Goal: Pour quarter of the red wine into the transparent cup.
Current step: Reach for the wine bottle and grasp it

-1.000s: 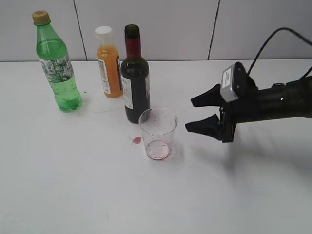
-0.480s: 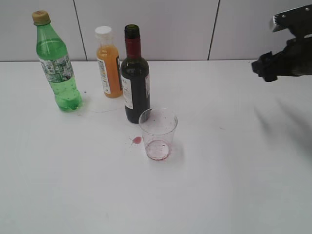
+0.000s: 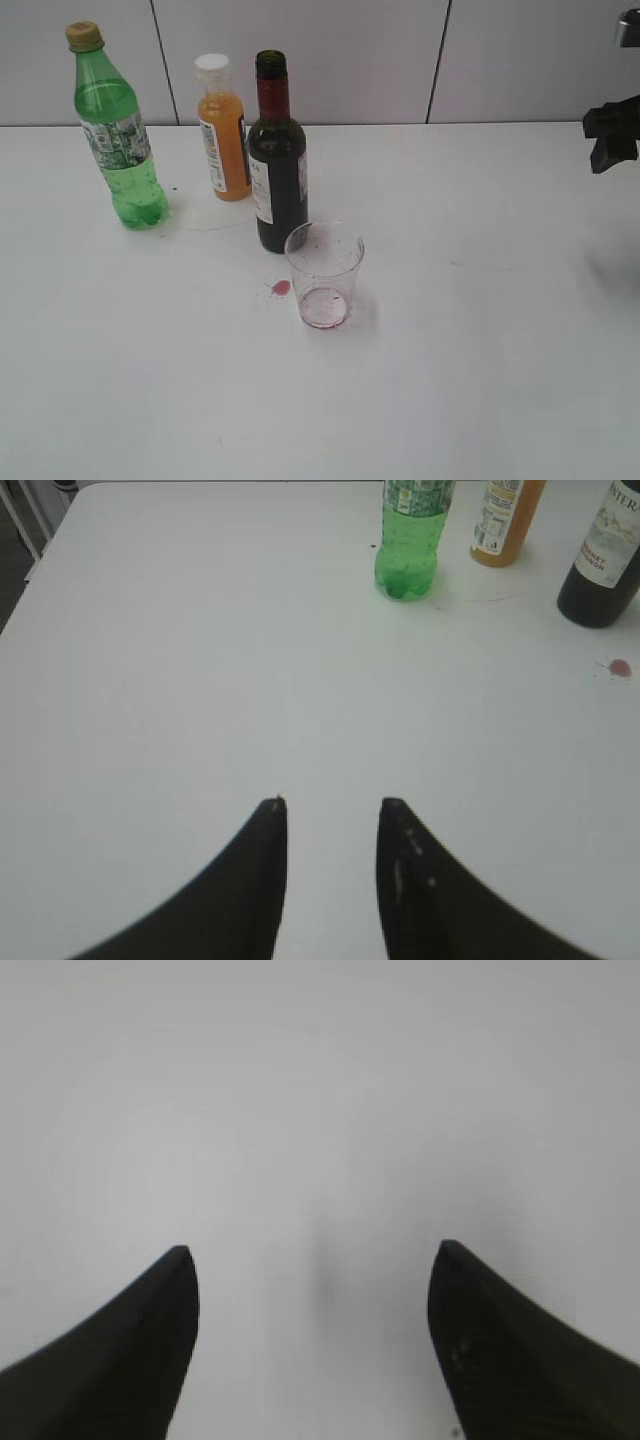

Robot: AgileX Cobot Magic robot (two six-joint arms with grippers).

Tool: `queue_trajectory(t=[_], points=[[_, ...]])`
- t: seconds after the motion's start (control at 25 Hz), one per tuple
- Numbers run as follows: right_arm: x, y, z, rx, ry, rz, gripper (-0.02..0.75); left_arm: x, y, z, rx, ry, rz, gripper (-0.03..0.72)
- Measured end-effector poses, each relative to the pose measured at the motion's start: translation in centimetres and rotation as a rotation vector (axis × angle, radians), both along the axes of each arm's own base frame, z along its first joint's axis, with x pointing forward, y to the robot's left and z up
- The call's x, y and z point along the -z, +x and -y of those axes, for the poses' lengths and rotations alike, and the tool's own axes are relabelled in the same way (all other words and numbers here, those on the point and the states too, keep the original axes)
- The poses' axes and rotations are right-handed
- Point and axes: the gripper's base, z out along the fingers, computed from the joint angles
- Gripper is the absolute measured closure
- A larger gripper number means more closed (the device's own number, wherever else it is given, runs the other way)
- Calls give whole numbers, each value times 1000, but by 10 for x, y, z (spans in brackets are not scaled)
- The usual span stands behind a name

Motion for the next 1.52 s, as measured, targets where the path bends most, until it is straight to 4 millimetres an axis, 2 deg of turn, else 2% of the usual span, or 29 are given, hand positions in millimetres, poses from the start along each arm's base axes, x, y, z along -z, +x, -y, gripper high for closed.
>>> queue_trajectory(t=[0.24,0.44,0.6,0.72,0.84,0.92,1.08,1.16,1.52], points=[[-31,-7,-6,-68,74,-220,169,0,0,0,0,0,0,449],[-52,-37,-6,-69,80,-345,170,0,0,0,0,0,0,449],[-69,-81,-3,-72,82,-330,174,0,0,0,0,0,0,449],[-69,-125,-1,-71,82,-320,175,0,0,0,0,0,0,449],[-61,-168,1,-73,82,-299,175,0,0,0,0,0,0,449],[-48,-198,2,-74,82,-288,175,0,0,0,0,0,0,449],[-33,-244,5,-77,84,-216,175,0,0,0,0,0,0,449],[-28,-260,5,-79,91,-180,175,0,0,0,0,0,0,449],[-51,-306,5,-103,111,164,176,0,0,0,0,0,0,449]])
